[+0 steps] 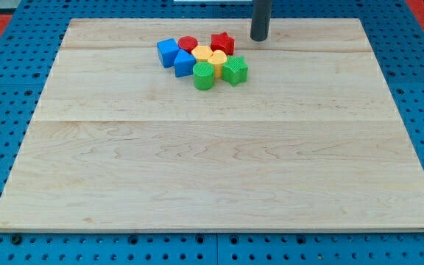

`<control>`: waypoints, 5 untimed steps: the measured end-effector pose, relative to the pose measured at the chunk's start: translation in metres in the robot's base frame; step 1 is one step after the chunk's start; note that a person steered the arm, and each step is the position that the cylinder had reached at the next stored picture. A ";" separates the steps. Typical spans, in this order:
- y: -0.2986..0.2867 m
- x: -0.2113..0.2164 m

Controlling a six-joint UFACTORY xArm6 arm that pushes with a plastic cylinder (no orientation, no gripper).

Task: Place your hand in between the red and green stars

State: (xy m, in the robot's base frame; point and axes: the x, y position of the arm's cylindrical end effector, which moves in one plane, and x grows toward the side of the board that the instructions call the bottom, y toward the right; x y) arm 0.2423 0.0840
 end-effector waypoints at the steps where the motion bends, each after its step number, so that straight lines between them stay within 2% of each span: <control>1: 0.003 0.001; 2: 0.024 0.000; 3: 0.038 0.028; 4: 0.007 0.049; 5: -0.029 0.050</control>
State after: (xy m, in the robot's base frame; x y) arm 0.2925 0.0548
